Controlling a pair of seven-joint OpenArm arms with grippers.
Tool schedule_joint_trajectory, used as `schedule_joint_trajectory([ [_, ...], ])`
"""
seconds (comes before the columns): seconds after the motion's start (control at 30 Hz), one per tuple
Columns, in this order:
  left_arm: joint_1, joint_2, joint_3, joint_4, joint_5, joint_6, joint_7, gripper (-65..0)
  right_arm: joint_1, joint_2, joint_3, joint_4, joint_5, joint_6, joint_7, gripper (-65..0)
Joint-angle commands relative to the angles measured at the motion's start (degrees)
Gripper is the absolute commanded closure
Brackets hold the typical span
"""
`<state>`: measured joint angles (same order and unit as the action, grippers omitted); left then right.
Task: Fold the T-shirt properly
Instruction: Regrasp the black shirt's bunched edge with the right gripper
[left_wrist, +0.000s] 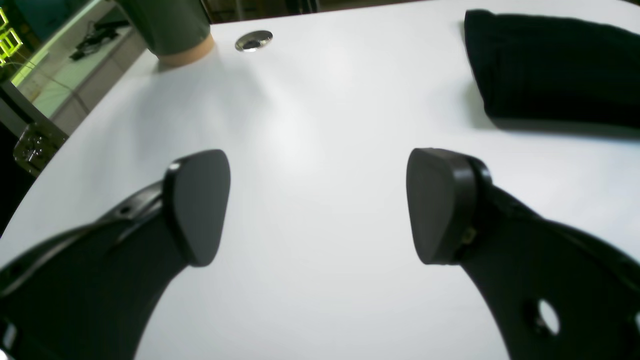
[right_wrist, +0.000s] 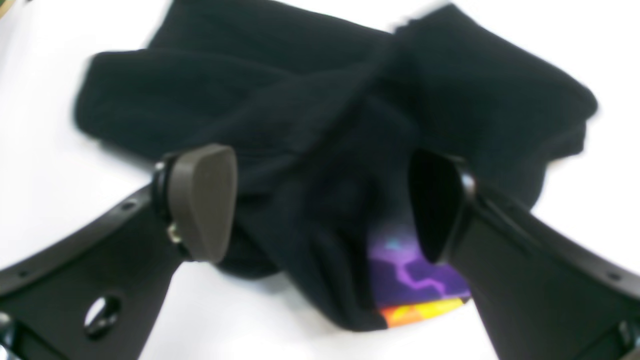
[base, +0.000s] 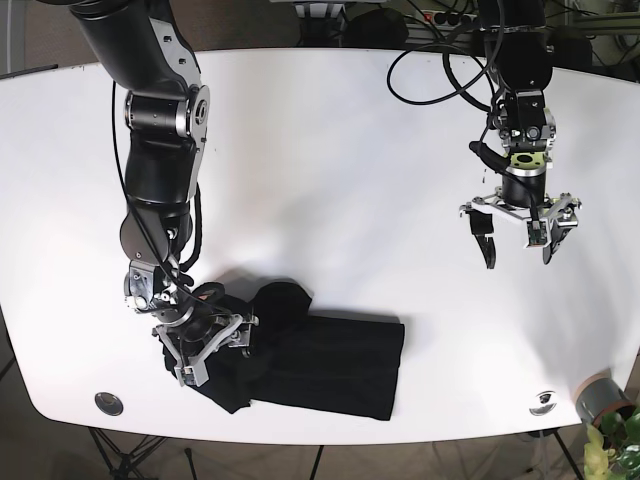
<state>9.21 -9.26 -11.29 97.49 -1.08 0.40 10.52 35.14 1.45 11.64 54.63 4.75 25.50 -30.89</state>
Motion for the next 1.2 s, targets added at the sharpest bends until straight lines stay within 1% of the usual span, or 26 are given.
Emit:
schedule_joint_trajectory([
  [0.0,-0.73,-0.63,-0.18,0.05,0.25,0.25,-1.69,-52.2,3.15,-0.79,-0.25,-1.58,1.53,0.83,2.54,-51.0],
  [0.1,-0.73,-0.63,-0.18,-0.75,0.25,0.25,-1.69,-52.2,3.33,-0.79,-0.17,-3.25,1.8,0.83,2.81,-51.2],
  [0.23,-0.73,-0.63,-0.18,-1.01,0.25,0.25,-1.69,-52.2,3.15,-1.67,-0.08,-3.77,2.15,0.83,2.89,-51.5],
  [0.3,-0.73,-0.63,-0.18,-1.01,0.25,0.25,-1.69,-52.2,3.06,-2.46,-0.08,-3.86,3.91,0.83,2.98,-51.5],
  [0.37,-0.73,-0.63,-0.18,-1.01,0.25,0.25,-1.69,-52.2,3.06,-2.46,-0.08,-4.04,5.93,0.83,2.98,-51.5],
  [0.57,-0.73,-0.63,-0.18,-1.01,0.25,0.25,-1.69,-52.2,3.41,-2.64,-0.08,-8.08,8.3,0.83,3.86,-51.0],
  [0.73,-0.64,-0.63,-0.27,-1.01,0.25,0.25,-1.69,-52.2,3.41,-2.9,-0.17,-10.28,8.3,0.83,6.06,-51.0],
  [0.83,-0.03,-0.63,-0.36,-1.01,0.25,0.25,-1.69,-52.2,3.41,-3.87,-0.34,-11.95,7.77,0.83,7.47,-51.0],
  [0.93,0.06,-0.63,-0.36,-1.01,0.25,0.25,-1.69,-52.2,3.41,-4.13,-0.52,-13.44,7.77,0.83,9.4,-51.0],
  [1.0,0.06,-0.63,-0.36,-1.01,0.25,0.25,-1.69,-52.2,3.85,-4.22,-0.52,-14.59,7.69,0.13,10.63,-51.0],
  [1.03,0.06,-0.63,-0.36,-1.01,0.25,0.25,-1.69,-52.2,4.21,-4.22,-0.52,-15.73,7.69,-0.92,11.69,-51.0],
  [1.17,0.06,-0.63,-0.45,-1.01,0.25,0.25,-1.69,-52.2,4.56,-4.13,-0.61,-18.37,7.69,-3.65,14.41,-51.0],
])
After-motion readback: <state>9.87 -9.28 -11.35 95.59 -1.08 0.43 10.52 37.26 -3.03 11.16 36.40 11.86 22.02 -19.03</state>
